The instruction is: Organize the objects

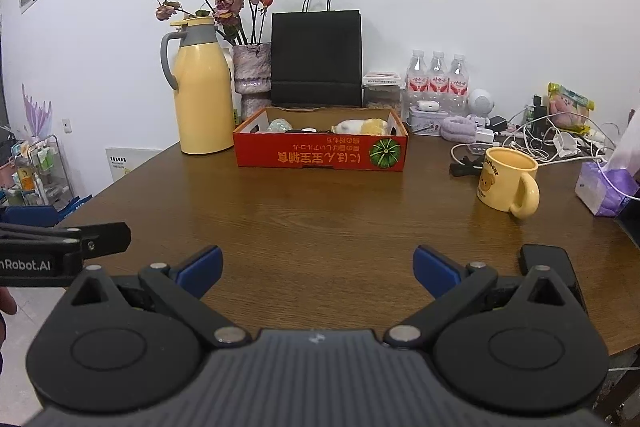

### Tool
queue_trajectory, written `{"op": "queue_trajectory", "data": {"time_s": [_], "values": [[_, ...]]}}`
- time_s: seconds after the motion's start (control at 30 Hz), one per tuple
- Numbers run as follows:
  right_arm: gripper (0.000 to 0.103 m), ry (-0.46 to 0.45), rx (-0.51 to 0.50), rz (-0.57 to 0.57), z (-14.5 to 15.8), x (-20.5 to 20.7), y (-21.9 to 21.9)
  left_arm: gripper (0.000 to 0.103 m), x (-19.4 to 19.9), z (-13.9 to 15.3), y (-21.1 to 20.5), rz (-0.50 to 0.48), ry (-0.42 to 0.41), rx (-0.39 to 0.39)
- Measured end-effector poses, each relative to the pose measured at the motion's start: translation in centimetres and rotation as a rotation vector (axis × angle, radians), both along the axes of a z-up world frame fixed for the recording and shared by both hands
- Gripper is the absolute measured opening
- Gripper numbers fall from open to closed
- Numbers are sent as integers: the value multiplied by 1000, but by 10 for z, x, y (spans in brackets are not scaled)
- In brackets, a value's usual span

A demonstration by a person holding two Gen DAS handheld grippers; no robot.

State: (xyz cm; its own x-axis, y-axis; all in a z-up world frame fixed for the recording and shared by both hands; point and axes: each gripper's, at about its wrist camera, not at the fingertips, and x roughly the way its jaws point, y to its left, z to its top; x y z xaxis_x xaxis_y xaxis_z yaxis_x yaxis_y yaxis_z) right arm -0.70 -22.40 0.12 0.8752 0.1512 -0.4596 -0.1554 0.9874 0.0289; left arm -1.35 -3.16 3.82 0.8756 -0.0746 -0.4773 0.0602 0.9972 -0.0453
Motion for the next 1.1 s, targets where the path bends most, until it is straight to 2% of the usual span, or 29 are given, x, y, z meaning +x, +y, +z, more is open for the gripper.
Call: {"op": "queue_trajectory", "data": {"time_s": [1.1], "values": [[103,7,-5,-1,-4,1,1,103,-1,-3,0,1,13,9]]}}
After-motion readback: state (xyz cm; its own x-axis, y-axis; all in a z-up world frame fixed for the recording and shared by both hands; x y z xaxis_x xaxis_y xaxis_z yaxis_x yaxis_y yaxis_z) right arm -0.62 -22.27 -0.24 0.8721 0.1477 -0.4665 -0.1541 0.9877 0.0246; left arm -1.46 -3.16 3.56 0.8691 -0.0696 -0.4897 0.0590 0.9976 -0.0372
